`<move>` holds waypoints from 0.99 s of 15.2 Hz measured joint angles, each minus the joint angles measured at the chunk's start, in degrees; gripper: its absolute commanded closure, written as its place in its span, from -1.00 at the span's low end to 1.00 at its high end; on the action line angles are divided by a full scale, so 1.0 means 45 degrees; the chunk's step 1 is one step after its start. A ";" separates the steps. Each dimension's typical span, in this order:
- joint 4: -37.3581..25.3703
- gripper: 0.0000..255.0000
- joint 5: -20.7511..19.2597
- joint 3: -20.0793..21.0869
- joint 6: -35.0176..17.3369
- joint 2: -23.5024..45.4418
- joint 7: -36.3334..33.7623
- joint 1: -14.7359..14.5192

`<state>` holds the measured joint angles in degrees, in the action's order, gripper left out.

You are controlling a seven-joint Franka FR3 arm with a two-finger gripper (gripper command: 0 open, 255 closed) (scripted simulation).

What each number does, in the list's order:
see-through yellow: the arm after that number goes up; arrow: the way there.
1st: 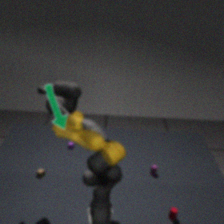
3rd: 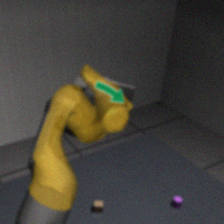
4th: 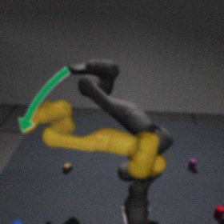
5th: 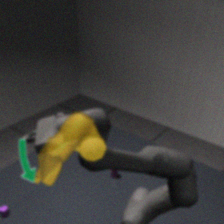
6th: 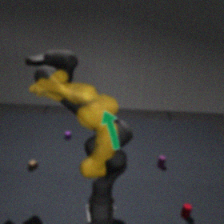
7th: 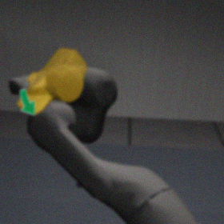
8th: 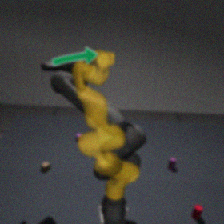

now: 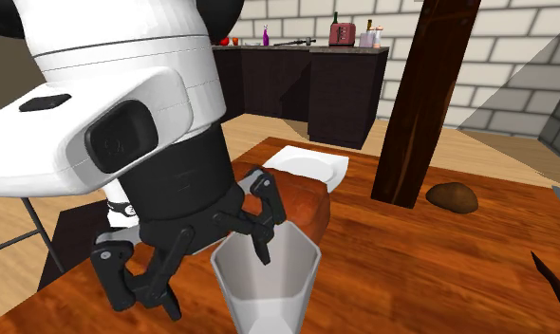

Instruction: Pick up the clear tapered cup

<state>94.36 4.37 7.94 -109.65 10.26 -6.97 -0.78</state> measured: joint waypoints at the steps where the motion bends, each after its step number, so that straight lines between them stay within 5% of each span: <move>1: 0.0031 1.00 0.0001 0.0000 -0.0030 -0.0004 0.0001 0.0000; 15: -0.0657 1.00 -0.0019 -0.0001 0.0626 0.0025 -0.0049 -0.0001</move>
<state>91.40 4.28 7.93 -106.84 10.37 -7.19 -0.78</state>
